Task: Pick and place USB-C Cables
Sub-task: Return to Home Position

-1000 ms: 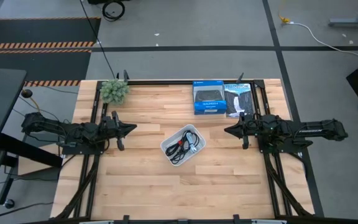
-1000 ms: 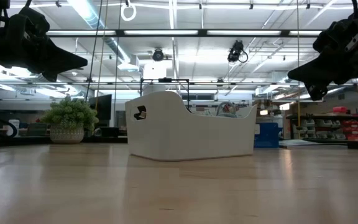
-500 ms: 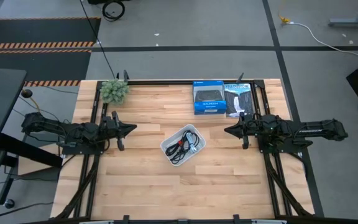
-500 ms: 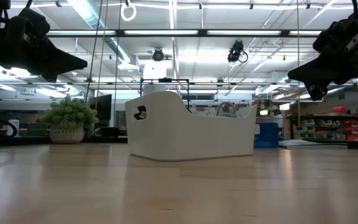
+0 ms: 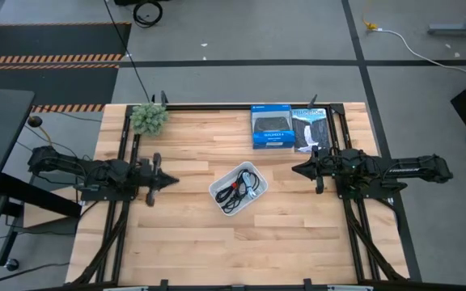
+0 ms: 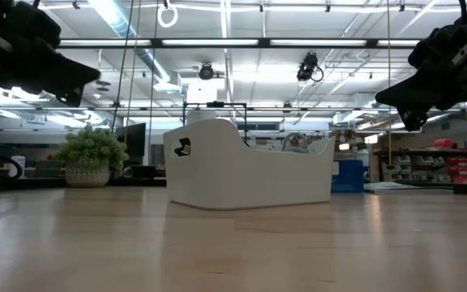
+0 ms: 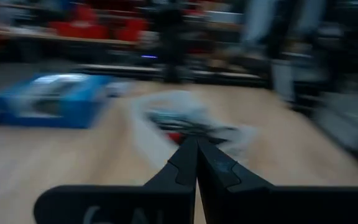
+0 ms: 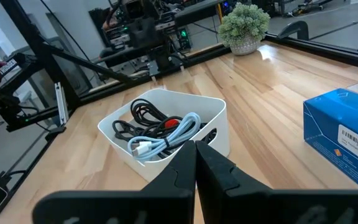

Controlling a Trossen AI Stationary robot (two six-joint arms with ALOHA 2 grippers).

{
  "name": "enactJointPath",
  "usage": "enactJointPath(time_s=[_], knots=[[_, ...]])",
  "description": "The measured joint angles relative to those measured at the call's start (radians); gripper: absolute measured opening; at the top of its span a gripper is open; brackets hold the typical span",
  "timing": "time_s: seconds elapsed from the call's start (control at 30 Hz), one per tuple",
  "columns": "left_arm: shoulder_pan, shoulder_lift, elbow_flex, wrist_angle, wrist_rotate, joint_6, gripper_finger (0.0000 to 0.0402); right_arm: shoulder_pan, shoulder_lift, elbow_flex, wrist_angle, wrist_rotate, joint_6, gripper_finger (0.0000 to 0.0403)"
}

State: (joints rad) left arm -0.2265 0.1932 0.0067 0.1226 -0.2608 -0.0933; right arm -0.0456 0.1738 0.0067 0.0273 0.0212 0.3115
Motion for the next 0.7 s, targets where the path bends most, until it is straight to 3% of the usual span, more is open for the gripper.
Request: enactJointPath(time_s=[0.2,0.3,0.7], knots=[[-0.001,0.0,0.0,0.0,0.477,0.0,0.0011,0.0,0.0,0.0,0.0,0.0,0.0,0.0013],[-0.001,0.0,0.0,0.0,0.636,0.0,0.0011,0.0,0.0,0.0,0.0,0.0,0.0,0.0013],[0.0,0.001,0.0,0.0,0.674,0.0,0.0011,0.0,0.0,0.0,0.0,0.0,0.0,0.0013]])
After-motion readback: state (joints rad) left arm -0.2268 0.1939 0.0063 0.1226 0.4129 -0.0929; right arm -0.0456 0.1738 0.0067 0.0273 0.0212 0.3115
